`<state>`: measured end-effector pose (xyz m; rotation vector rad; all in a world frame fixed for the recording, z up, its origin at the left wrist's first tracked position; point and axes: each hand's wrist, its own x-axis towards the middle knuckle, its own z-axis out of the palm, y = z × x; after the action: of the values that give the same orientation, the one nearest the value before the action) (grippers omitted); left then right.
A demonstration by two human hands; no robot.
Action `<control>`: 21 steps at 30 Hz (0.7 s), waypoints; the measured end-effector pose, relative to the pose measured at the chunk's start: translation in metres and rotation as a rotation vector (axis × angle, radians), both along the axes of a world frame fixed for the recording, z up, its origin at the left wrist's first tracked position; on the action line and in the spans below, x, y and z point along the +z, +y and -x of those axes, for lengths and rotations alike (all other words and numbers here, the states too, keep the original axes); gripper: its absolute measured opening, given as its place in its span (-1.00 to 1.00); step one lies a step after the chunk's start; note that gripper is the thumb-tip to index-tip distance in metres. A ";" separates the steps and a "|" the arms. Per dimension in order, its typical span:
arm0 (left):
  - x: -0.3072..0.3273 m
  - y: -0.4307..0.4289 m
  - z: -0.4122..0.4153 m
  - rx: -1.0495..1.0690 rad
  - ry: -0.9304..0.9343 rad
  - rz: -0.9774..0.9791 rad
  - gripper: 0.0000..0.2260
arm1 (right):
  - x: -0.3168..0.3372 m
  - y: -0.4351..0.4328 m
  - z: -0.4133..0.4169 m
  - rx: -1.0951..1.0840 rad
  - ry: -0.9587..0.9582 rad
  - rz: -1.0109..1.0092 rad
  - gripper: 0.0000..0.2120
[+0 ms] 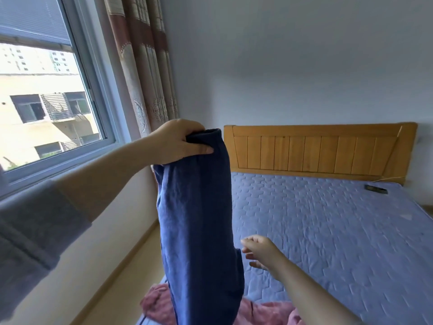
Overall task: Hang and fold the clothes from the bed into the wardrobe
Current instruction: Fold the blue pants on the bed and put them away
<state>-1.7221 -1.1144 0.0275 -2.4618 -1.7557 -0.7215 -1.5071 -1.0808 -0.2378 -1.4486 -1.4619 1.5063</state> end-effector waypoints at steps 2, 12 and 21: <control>0.000 -0.002 0.006 0.010 -0.010 -0.003 -0.81 | -0.002 -0.001 0.003 0.037 0.016 0.021 -0.83; 0.000 -0.012 0.026 0.025 -0.078 -0.015 -0.81 | -0.013 0.013 0.005 0.250 0.046 0.278 -0.40; 0.001 -0.024 0.026 0.017 -0.101 -0.024 -0.86 | -0.023 0.007 0.027 0.296 0.204 0.323 -0.49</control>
<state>-1.7479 -1.1379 0.0290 -2.4325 -1.7877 -0.8738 -1.5340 -1.0737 -0.2612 -1.2423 -1.4001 2.0861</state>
